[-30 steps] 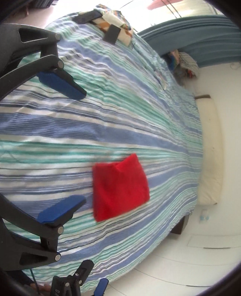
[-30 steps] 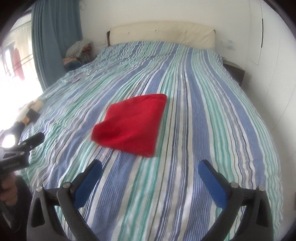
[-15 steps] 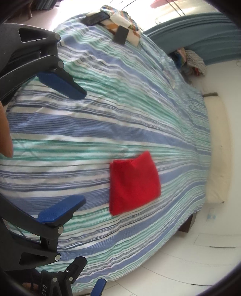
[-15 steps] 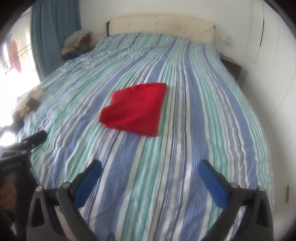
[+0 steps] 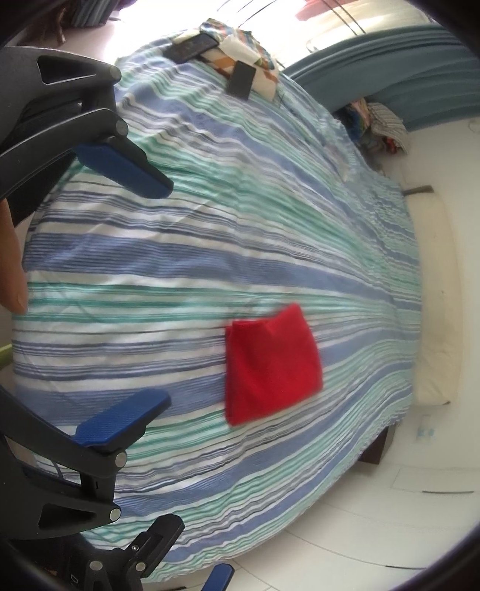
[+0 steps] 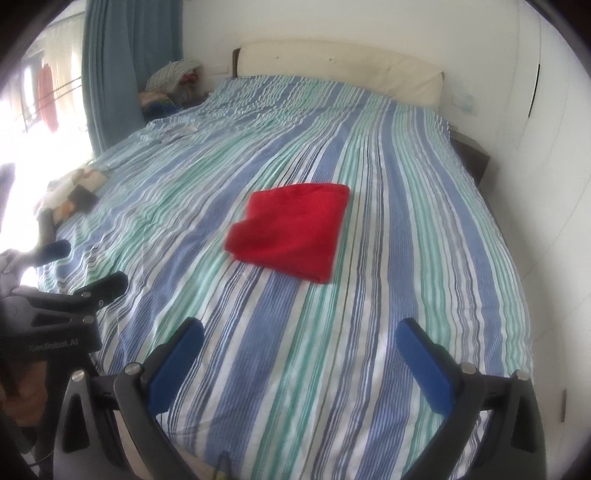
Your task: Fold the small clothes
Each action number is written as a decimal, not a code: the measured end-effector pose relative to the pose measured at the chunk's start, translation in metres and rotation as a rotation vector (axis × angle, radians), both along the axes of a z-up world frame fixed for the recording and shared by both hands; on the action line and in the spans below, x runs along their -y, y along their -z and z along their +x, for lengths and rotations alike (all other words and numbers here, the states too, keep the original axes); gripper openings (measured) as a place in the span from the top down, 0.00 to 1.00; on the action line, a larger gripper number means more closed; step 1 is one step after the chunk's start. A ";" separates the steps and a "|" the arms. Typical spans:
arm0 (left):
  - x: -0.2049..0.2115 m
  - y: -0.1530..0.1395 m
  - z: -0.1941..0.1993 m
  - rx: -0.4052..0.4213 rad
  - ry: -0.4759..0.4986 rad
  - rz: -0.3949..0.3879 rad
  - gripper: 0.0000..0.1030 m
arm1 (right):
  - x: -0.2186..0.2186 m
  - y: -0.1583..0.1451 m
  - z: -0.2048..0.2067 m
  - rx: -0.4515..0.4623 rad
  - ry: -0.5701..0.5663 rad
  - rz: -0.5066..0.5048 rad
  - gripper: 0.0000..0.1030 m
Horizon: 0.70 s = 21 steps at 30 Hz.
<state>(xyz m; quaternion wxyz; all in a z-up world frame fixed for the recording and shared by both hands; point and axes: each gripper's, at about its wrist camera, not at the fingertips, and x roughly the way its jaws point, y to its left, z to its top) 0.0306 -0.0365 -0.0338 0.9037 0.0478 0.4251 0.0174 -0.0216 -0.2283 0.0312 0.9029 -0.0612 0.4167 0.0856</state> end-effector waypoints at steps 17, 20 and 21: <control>0.003 -0.012 -0.003 0.027 0.017 0.018 0.01 | -0.003 -0.005 -0.003 0.006 0.006 -0.024 0.01; 0.005 -0.011 -0.003 0.027 0.028 0.004 0.00 | -0.001 -0.004 -0.003 0.005 0.012 -0.018 0.01; 0.005 -0.011 -0.003 0.024 0.029 0.000 0.00 | -0.001 -0.003 -0.004 0.004 0.014 -0.017 0.01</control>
